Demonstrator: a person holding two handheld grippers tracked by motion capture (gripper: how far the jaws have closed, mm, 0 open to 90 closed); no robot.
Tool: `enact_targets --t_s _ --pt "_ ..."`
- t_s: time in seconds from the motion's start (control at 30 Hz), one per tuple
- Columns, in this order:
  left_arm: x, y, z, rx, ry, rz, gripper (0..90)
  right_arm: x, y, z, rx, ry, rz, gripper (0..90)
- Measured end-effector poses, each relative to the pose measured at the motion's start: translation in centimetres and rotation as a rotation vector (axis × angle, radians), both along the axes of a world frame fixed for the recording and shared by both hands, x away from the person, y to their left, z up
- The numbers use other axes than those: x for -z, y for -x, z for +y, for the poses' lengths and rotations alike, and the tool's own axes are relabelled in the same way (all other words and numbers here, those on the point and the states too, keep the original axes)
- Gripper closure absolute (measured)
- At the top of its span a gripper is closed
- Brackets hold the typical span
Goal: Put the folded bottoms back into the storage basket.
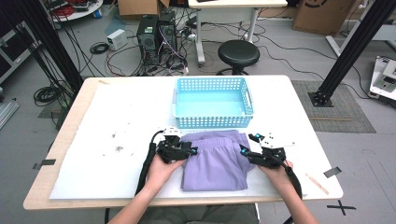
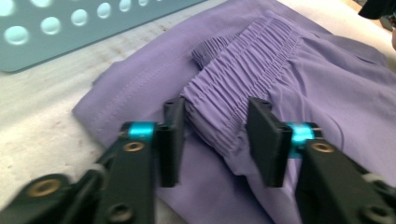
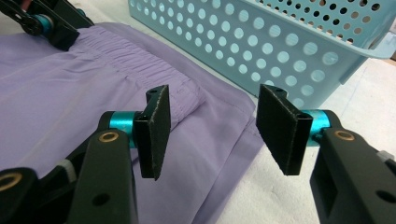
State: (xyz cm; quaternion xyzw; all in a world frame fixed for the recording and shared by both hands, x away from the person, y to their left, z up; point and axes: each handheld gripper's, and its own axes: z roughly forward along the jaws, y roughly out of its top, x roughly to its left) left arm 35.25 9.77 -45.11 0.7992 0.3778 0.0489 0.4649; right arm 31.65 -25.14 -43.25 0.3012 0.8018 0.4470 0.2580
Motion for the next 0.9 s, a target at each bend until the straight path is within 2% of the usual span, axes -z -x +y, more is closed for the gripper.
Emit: enact_targets --t_s 0.07,0.17,0.33,0.53,0.7,0.83,0.87,0.9 --pt "0.0 0.0 -0.2 0.003 0.002 -0.01 71.0 0.0 0.0 0.0 0.0 0.003 -0.001 46.1" --pt "-0.2 -0.2 -0.5 0.0 0.002 -0.015 76.8 0.0 0.0 0.1 -0.004 0.007 -0.006 46.4" --pt "-0.4 -0.7 -0.9 -0.011 0.001 -0.016 77.3 0.0 0.1 0.1 0.0 0.016 -0.015 46.6" --pt "-0.4 -1.6 -1.0 -0.066 0.035 -0.009 80.4 -0.1 0.1 -0.4 0.022 0.011 -0.025 46.7" --pt "-0.7 -1.9 -0.8 -0.108 0.048 -0.032 80.6 -0.2 0.0 -0.9 0.042 0.005 -0.028 46.7" --pt "-0.8 -1.8 -0.6 -0.131 0.066 -0.058 79.8 -0.2 0.0 -1.2 0.059 0.001 -0.025 45.8" --pt "-0.7 -1.8 -0.7 -0.128 0.061 -0.054 74.0 -0.1 -0.1 -1.3 0.059 0.0 -0.025 45.2" --pt "-0.6 -1.8 -0.7 -0.126 0.047 -0.049 74.0 -0.1 -0.1 -1.3 0.059 0.0 -0.025 45.2"
